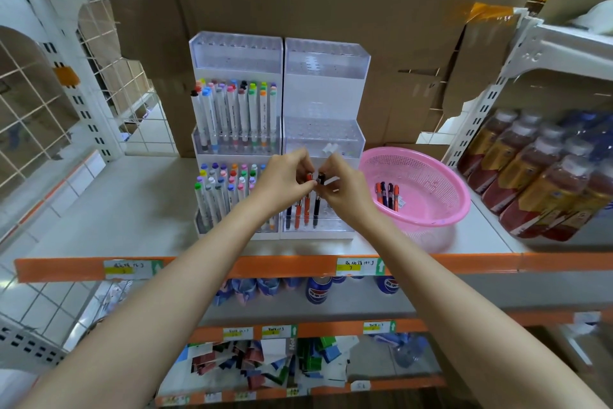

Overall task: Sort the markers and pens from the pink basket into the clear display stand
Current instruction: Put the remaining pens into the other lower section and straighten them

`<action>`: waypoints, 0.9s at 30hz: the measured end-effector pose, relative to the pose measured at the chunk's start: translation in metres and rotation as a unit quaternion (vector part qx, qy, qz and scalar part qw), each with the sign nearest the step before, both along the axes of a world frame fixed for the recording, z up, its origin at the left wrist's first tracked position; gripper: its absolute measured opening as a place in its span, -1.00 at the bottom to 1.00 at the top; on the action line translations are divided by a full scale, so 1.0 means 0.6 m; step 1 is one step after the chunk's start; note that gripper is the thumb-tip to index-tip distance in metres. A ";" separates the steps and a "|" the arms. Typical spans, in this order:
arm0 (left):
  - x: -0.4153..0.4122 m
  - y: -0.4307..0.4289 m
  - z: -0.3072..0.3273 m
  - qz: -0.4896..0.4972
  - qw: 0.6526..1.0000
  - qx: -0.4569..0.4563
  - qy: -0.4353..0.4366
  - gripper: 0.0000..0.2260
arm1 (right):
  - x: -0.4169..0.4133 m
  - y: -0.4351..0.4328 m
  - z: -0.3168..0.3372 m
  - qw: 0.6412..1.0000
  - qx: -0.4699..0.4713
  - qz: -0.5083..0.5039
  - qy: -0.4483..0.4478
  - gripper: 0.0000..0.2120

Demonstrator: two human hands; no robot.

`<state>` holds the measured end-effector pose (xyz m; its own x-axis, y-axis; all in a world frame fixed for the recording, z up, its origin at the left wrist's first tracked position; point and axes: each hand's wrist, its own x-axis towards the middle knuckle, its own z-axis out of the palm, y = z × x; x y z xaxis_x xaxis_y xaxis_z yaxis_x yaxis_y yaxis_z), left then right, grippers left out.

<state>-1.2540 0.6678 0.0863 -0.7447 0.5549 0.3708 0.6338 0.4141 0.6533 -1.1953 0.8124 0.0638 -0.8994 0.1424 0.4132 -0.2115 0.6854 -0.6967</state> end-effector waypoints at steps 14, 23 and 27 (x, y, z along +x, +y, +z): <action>0.005 0.002 -0.002 -0.026 0.999 -0.029 -0.007 -0.79 | 0.006 0.008 0.002 1.000 0.003 -0.001 0.018 -0.82; 0.002 0.002 0.003 -0.025 0.995 -0.092 -0.015 -0.77 | 0.006 0.010 0.003 1.000 0.011 0.006 0.029 -0.84; 0.002 0.001 0.006 -0.027 0.994 -0.110 -0.004 -0.79 | 0.006 0.010 0.004 1.000 0.014 0.011 0.026 -0.84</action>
